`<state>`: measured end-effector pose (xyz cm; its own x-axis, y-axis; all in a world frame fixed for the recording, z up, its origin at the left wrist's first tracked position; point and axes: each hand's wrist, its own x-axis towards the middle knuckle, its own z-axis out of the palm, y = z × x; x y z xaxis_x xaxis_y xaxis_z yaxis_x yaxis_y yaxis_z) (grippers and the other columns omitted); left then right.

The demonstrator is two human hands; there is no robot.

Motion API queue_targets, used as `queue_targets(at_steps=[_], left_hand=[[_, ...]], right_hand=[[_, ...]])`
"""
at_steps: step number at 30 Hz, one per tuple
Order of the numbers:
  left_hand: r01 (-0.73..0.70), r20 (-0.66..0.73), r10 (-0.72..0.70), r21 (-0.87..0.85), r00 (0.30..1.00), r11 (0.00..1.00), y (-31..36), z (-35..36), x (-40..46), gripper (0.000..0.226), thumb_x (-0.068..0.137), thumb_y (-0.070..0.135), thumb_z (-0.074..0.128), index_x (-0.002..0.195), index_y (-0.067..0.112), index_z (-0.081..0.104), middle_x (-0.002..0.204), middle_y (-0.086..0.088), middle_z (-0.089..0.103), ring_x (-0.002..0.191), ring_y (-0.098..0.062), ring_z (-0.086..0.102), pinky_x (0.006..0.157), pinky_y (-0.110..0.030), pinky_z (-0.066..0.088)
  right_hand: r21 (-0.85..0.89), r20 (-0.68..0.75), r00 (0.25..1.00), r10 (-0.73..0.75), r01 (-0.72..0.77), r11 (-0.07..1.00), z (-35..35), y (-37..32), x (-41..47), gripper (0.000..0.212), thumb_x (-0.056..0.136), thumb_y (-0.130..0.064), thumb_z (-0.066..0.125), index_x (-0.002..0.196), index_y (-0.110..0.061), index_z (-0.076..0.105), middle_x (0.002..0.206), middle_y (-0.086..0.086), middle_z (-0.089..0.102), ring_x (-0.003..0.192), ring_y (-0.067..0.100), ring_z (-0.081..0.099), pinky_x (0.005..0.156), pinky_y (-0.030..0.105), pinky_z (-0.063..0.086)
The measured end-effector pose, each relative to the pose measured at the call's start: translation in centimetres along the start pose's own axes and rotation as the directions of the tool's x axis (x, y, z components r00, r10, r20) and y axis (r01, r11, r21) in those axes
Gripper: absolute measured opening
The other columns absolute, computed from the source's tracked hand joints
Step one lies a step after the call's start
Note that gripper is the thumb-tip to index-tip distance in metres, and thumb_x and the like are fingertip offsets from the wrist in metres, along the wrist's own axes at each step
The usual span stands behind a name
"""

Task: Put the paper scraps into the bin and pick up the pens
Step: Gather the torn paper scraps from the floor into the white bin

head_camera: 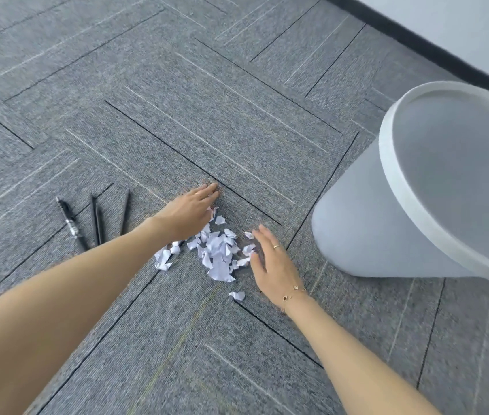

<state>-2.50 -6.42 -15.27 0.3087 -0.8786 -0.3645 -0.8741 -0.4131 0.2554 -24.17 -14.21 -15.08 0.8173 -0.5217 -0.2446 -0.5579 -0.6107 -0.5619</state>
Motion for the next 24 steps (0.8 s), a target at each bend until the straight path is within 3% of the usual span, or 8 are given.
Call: queue_targets(at_steps=[5, 8, 11, 15, 17, 20, 24], left_hand=[[-0.028, -0.024, 0.027, -0.027, 0.999, 0.999, -0.2, 0.8, -3.1, 0.048, 0.099, 0.029, 0.022, 0.146, 0.023, 0.015, 0.156, 0.006, 0.008, 0.143, -0.011, 0.008, 0.113, -0.030, 0.003], [-0.002, -0.049, -0.001, -0.047, 0.999, 0.999, 0.2, 1.3, -5.4, 0.047, 0.099, 0.030, 0.021, 0.146, 0.023, 0.016, 0.155, 0.005, 0.012, 0.143, -0.013, 0.010, 0.113, -0.027, 0.000], [0.007, -0.023, -0.008, -0.057, 1.000, 0.998, 0.3, 1.5, -7.3, 0.048, 0.099, 0.032, 0.020, 0.146, 0.024, 0.013, 0.155, 0.006, 0.011, 0.143, -0.012, 0.009, 0.114, -0.028, -0.001], [0.031, -0.102, -0.036, -0.041, 0.994, 0.999, -0.9, 1.9, -9.5, 0.057, 0.095, 0.044, 0.032, 0.146, 0.027, 0.012, 0.156, 0.002, 0.007, 0.144, -0.015, 0.004, 0.115, -0.035, -0.002], [0.091, -0.107, -0.096, -0.051, 0.990, 0.995, -1.5, 2.4, -10.7, 0.072, 0.089, 0.055, 0.038, 0.147, 0.029, 0.005, 0.156, 0.001, -0.004, 0.144, -0.019, -0.002, 0.111, -0.037, -0.004], [0.122, -0.085, -0.125, -0.038, 0.988, 0.992, -2.0, 3.3, -12.1, 0.087, 0.081, 0.064, 0.040, 0.146, 0.030, -0.007, 0.154, 0.000, -0.017, 0.142, -0.019, -0.011, 0.111, -0.039, -0.006], [0.169, -0.121, -0.181, -0.104, 0.976, 0.980, -1.8, 4.4, -12.9, 0.083, 0.087, 0.055, 0.041, 0.142, 0.035, -0.016, 0.151, 0.000, -0.024, 0.142, -0.019, -0.010, 0.112, -0.040, -0.001]], right_hand=[[-0.051, -0.041, 0.997, 0.072, -0.074, 0.996, -0.4, 1.2, -1.6, 0.051, 0.097, -0.027, 0.033, 0.145, -0.021, 0.020, 0.156, -0.005, 0.010, 0.143, 0.007, 0.009, 0.113, 0.023, 0.010], [-0.113, 0.086, 0.996, 0.000, 0.010, 0.993, -0.4, 0.5, -2.4, 0.051, 0.097, -0.032, 0.030, 0.146, -0.025, 0.017, 0.156, -0.010, 0.006, 0.142, 0.005, 0.012, 0.114, 0.032, 0.028], [-0.113, 0.190, 0.981, -0.045, 0.067, 0.991, 0.3, -0.9, -2.7, 0.051, 0.096, -0.036, 0.029, 0.145, -0.028, 0.018, 0.156, -0.013, 0.006, 0.143, 0.005, 0.009, 0.113, 0.039, 0.031], [-0.084, -0.029, 0.999, -0.027, 0.024, 0.996, 1.2, -2.1, -3.0, 0.054, 0.096, -0.035, 0.031, 0.146, -0.023, 0.015, 0.157, -0.005, 0.004, 0.144, 0.010, 0.001, 0.119, 0.038, 0.013], [-0.145, -0.119, 0.993, 0.016, -0.034, 0.989, 1.6, -2.0, -3.7, 0.067, 0.093, -0.048, 0.030, 0.147, -0.021, 0.003, 0.157, 0.000, -0.007, 0.144, 0.016, -0.009, 0.118, 0.037, 0.002], [-0.290, -0.053, 0.998, 0.021, -0.036, 0.956, 2.9, -0.8, -4.5, 0.088, 0.084, -0.071, 0.022, 0.146, -0.018, -0.013, 0.154, 0.006, -0.018, 0.143, 0.022, -0.015, 0.117, 0.042, -0.004], [-0.375, -0.031, 0.995, 0.091, -0.096, 0.922, 4.2, -0.1, -4.6, 0.098, 0.078, -0.078, 0.015, 0.142, -0.014, -0.022, 0.152, 0.012, -0.020, 0.142, 0.028, -0.014, 0.116, 0.043, -0.005]])
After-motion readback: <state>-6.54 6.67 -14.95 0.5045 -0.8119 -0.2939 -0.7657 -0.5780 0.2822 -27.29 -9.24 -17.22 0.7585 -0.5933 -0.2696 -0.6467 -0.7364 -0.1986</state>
